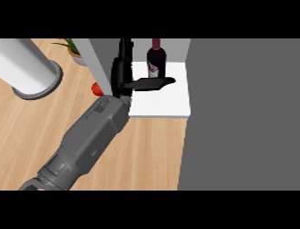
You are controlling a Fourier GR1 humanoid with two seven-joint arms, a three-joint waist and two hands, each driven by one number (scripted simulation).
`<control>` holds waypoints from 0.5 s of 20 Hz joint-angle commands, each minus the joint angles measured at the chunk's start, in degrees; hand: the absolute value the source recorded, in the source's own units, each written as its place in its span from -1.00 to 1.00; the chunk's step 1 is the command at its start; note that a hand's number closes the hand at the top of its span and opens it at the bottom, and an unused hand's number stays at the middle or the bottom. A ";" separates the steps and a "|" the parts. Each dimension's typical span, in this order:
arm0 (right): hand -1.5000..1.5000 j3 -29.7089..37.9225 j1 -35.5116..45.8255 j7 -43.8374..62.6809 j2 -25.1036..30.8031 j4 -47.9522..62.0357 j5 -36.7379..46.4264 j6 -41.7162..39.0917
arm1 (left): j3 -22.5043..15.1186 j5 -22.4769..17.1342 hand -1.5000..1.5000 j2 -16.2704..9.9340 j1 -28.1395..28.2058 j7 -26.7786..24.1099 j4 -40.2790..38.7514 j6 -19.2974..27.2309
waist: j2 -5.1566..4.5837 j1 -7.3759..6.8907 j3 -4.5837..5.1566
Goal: Pick up the wine, place it into the cabinet and close the cabinet
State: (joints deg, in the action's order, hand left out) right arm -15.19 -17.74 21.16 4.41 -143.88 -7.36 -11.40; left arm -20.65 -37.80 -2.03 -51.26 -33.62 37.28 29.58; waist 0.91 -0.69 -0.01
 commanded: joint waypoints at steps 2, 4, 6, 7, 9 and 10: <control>-1.00 1.46 -3.31 4.26 1.86 -11.75 -5.40 -0.09 | -4.02 1.41 -1.00 -0.57 8.69 2.97 12.20 0.18 | 0.03 -0.24 -0.01; -1.00 0.01 -4.53 2.77 0.92 -11.04 -2.31 0.81 | -5.98 1.98 -1.00 -0.59 13.10 3.81 18.40 1.51 | 0.19 -0.32 -0.01; -1.00 1.48 -3.08 2.63 1.77 -9.91 -4.19 0.09 | -8.15 3.18 -1.00 -0.20 19.40 1.81 23.82 3.25 | 0.05 -0.68 -0.01; -1.00 -1.96 -3.94 5.24 1.31 -13.74 -1.97 1.30 | -6.78 2.50 -1.00 -3.07 15.51 7.00 25.83 3.83 | 0.04 -0.09 0.03; -1.00 0.09 -3.02 4.57 1.63 -12.31 -4.20 1.18 | -9.89 3.66 -1.00 -1.61 22.34 5.78 31.22 5.84 | -0.03 -0.29 -0.01; -1.00 4.12 -2.42 0.40 2.64 -6.87 -6.29 -1.05 | -11.50 4.50 -1.00 -2.60 24.21 7.59 36.17 6.56 | -0.25 -0.26 -0.07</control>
State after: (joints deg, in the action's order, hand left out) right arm -14.90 -18.24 20.00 5.21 -143.86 -6.81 -11.32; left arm -28.47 -34.93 -3.53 -33.58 -28.88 62.33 33.31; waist 0.86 -0.97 -0.02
